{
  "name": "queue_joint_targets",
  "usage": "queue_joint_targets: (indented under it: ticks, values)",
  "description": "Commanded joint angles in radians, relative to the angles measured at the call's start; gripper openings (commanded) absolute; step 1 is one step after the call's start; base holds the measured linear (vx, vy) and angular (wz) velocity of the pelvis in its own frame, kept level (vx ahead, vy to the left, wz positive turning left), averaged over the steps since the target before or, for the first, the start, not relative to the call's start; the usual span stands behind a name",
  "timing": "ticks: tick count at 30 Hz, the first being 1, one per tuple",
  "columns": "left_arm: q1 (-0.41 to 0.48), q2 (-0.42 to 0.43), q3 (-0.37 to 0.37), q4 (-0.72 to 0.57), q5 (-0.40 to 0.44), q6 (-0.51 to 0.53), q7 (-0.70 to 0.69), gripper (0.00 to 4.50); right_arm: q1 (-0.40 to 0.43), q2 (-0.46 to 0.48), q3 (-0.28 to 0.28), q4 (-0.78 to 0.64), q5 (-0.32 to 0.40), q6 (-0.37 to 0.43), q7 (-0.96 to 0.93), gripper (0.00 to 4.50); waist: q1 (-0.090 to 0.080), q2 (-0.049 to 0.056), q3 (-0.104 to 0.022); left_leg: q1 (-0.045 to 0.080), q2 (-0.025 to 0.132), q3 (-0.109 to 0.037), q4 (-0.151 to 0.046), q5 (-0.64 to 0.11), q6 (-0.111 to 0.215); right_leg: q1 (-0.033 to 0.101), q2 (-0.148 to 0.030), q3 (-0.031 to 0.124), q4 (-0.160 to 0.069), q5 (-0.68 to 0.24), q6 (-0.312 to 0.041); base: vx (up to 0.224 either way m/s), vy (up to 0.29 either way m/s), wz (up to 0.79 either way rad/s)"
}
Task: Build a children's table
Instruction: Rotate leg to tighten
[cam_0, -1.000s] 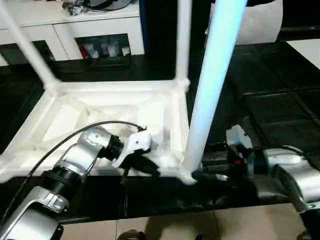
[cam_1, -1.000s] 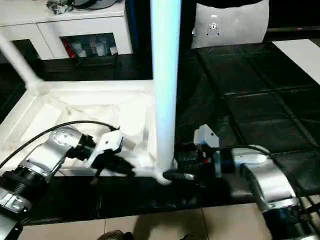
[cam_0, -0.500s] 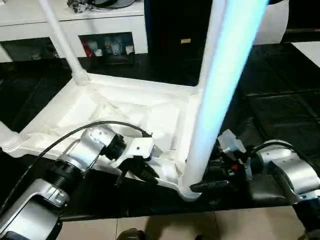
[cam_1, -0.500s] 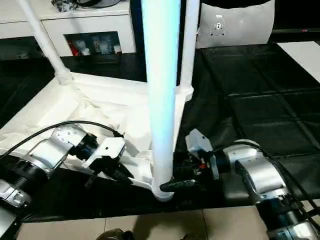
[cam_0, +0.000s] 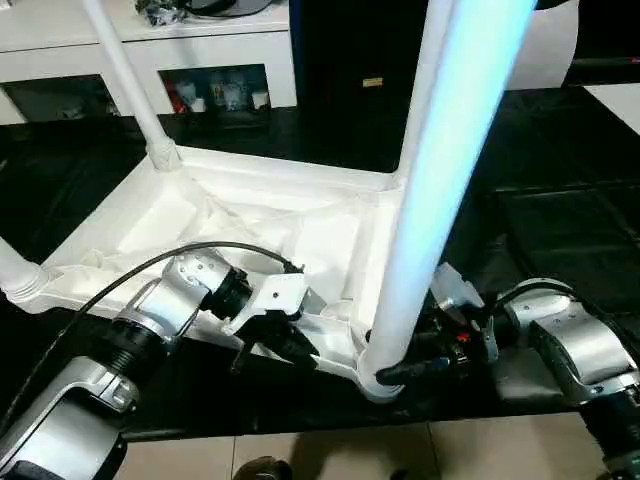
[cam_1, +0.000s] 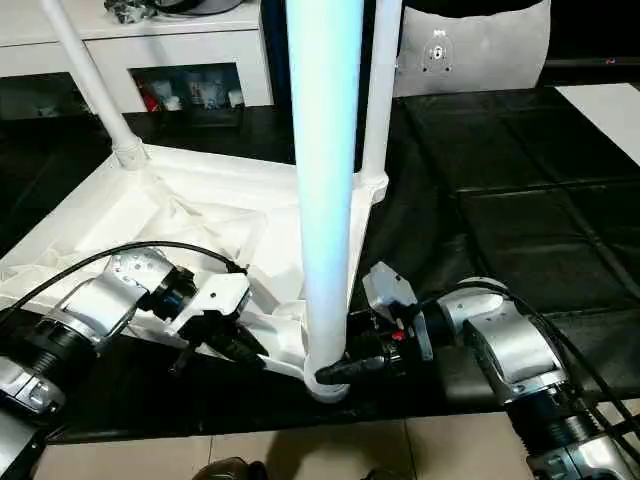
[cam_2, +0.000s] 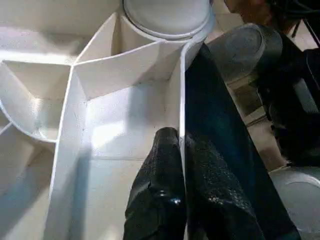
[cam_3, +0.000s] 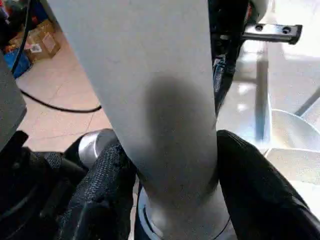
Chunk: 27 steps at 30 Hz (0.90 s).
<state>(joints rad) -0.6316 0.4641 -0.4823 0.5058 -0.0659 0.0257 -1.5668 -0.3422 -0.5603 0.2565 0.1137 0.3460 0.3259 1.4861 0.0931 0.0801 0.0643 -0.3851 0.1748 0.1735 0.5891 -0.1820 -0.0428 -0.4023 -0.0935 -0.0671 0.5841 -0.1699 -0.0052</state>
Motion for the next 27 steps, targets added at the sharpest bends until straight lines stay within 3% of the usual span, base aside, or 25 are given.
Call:
queue_joint_targets:
  ticks: [1,4,5,7,9,10,12,15,17,19,20,21,24,27]
  values:
    - [0.001,-0.022,0.012,-0.017,-0.015,0.013,0.038,0.00,0.015,0.022,-0.008,-0.030,0.024,0.053,-0.051,2.06,-0.006,-0.016,-0.063,0.018,0.056,-0.010,-0.072,-0.193,0.083,0.050,-0.056,0.041,-0.056,-0.208,-0.268,0.000,0.000,0.00]
    - [0.018,-0.051,0.047,-0.031,-0.007,0.073,0.167,0.00,0.054,0.084,-0.042,-0.065,0.021,0.100,-0.203,2.05,-0.007,-0.019,-0.058,0.019,0.054,-0.012,-0.077,-0.242,0.053,0.047,-0.058,0.042,-0.065,-0.315,-0.236,0.000,0.000,0.00]
    - [0.025,-0.076,0.073,-0.044,-0.015,0.116,0.228,0.00,0.075,0.111,-0.050,-0.079,0.006,0.101,-0.265,2.05,-0.012,-0.019,-0.054,0.022,0.053,-0.013,-0.081,-0.279,0.031,0.043,-0.059,0.043,-0.074,-0.397,-0.208,0.000,0.000,0.00]
    - [0.032,-0.110,0.104,-0.060,-0.024,0.162,0.294,0.00,0.093,0.145,-0.057,-0.088,-0.016,0.103,-0.339,2.04,-0.020,-0.024,-0.052,0.021,0.048,-0.016,-0.082,-0.302,0.014,0.043,-0.058,0.041,-0.079,-0.466,-0.179,0.000,0.000,0.00]
    - [0.034,-0.122,0.113,-0.067,-0.025,0.179,0.317,0.00,0.098,0.158,-0.059,-0.091,-0.024,0.106,-0.368,2.04,-0.023,-0.022,-0.049,0.021,0.047,-0.019,-0.083,-0.312,0.005,0.040,-0.060,0.042,-0.081,-0.499,-0.163,0.000,0.000,0.00]
    - [0.038,-0.160,0.133,-0.083,-0.016,0.221,0.394,0.00,0.109,0.208,-0.068,-0.096,-0.043,0.130,-0.464,2.04,-0.033,-0.025,-0.049,0.017,0.043,-0.022,-0.084,-0.321,0.005,0.044,-0.060,0.039,-0.085,-0.525,-0.145,0.000,0.000,0.00]
    - [0.037,-0.177,0.139,-0.086,-0.011,0.236,0.425,0.00,0.111,0.228,-0.073,-0.097,-0.049,0.139,-0.501,2.02,-0.052,-0.027,-0.048,0.020,0.039,-0.021,-0.082,-0.334,0.007,0.038,-0.057,0.039,-0.092,-0.555,-0.132,0.000,0.000,0.00]
    - [0.013,-0.294,0.182,-0.055,0.001,0.315,0.632,0.00,0.098,0.358,-0.097,-0.080,-0.094,0.176,-0.710,2.00,-0.065,-0.025,-0.048,0.022,0.036,-0.020,-0.080,-0.328,0.010,0.033,-0.054,0.037,-0.098,-0.573,-0.122,0.000,0.000,0.00]
    - [0.001,-0.333,0.197,-0.043,0.006,0.339,0.697,0.00,0.090,0.396,-0.100,-0.075,-0.113,0.186,-0.775,2.00,-0.068,-0.024,-0.048,0.024,0.035,-0.021,-0.080,-0.328,0.005,0.030,-0.052,0.035,-0.100,-0.580,-0.115,0.000,0.000,0.00]
    - [-0.005,-0.362,0.210,-0.040,0.014,0.356,0.743,0.00,0.081,0.431,-0.108,-0.067,-0.127,0.192,-0.836,2.00,-0.070,-0.022,-0.048,0.021,0.035,-0.021,-0.082,-0.321,0.011,0.032,-0.051,0.036,-0.100,-0.563,-0.110,0.000,0.000,0.00]
    - [-0.025,-0.411,0.226,-0.026,0.029,0.384,0.820,0.00,0.054,0.519,-0.141,-0.038,-0.153,0.212,-0.988,1.99,-0.072,-0.020,-0.052,0.021,0.035,-0.021,-0.083,-0.317,0.012,0.032,-0.050,0.036,-0.099,-0.538,-0.112,0.000,0.000,0.00]
    - [-0.033,-0.426,0.232,-0.019,0.033,0.389,0.845,0.00,0.045,0.545,-0.152,-0.029,-0.164,0.218,-1.037,1.99,-0.078,-0.019,-0.053,0.019,0.035,-0.020,-0.084,-0.307,0.007,0.028,-0.047,0.037,-0.097,-0.503,-0.123,0.000,0.000,0.00]
    - [-0.045,-0.442,0.232,-0.017,0.041,0.401,0.860,0.00,0.035,0.590,-0.167,-0.020,-0.166,0.236,-1.089,1.99,-0.079,-0.016,-0.058,0.016,0.037,-0.021,-0.086,-0.285,0.018,0.038,-0.047,0.038,-0.091,-0.404,-0.141,0.000,0.000,0.00]
    - [-0.050,-0.445,0.230,-0.019,0.049,0.398,0.857,0.00,0.035,0.596,-0.168,-0.026,-0.189,0.216,-1.107,2.69,-0.079,-0.015,-0.063,0.014,0.038,-0.018,-0.084,-0.245,0.031,0.044,-0.046,0.039,-0.082,-0.296,-0.168,0.000,0.000,0.00]
